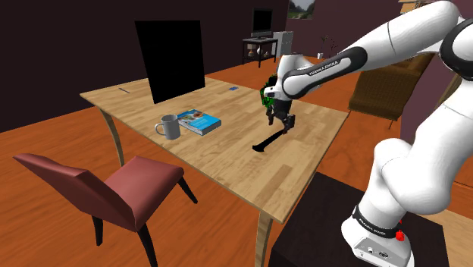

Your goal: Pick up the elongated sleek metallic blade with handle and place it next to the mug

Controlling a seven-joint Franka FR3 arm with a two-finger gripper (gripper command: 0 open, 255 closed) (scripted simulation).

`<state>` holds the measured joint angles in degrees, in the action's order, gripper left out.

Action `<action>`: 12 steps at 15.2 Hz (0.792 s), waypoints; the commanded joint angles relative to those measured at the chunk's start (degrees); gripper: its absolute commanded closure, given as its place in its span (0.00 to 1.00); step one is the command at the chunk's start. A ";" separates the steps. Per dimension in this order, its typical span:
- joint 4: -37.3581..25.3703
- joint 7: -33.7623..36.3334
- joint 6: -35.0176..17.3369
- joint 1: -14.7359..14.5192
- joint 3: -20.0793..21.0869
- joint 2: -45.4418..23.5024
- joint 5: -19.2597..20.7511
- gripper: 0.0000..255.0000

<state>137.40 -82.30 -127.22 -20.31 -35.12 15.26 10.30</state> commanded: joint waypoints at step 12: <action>-0.41 -15.83 -9.23 -3.58 -4.07 -11.78 -7.89 0.00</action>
<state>136.88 -98.09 -136.25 -23.87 -39.19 3.57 2.50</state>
